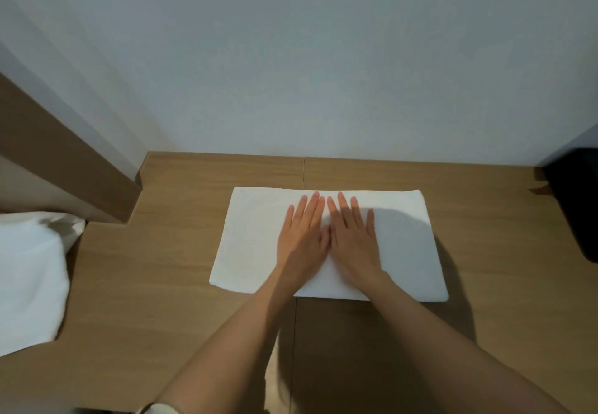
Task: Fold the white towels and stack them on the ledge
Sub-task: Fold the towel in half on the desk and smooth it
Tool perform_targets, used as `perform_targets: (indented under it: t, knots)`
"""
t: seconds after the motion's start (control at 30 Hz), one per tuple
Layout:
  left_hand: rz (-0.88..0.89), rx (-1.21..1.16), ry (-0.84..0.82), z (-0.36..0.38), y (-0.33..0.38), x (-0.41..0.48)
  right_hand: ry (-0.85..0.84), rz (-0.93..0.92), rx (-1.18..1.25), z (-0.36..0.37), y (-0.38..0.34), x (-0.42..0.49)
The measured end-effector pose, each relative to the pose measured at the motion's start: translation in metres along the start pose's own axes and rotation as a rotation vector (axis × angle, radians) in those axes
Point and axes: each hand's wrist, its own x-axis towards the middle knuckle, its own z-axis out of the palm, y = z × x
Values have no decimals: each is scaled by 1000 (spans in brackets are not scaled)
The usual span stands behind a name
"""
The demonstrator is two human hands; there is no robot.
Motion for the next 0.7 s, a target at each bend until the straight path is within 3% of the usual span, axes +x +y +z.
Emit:
perform_targets:
  t: [0.27,0.53,0.7]
  knots:
    - [-188,112,23,-4,-59,-1,27,30,2,3,35,-2]
    - [-264,53,83,-13,-80,-9,121,234,-1,-7,74,-11]
    - [-318,79,44,-15,-78,-6,33,253,-17,-9,74,-10]
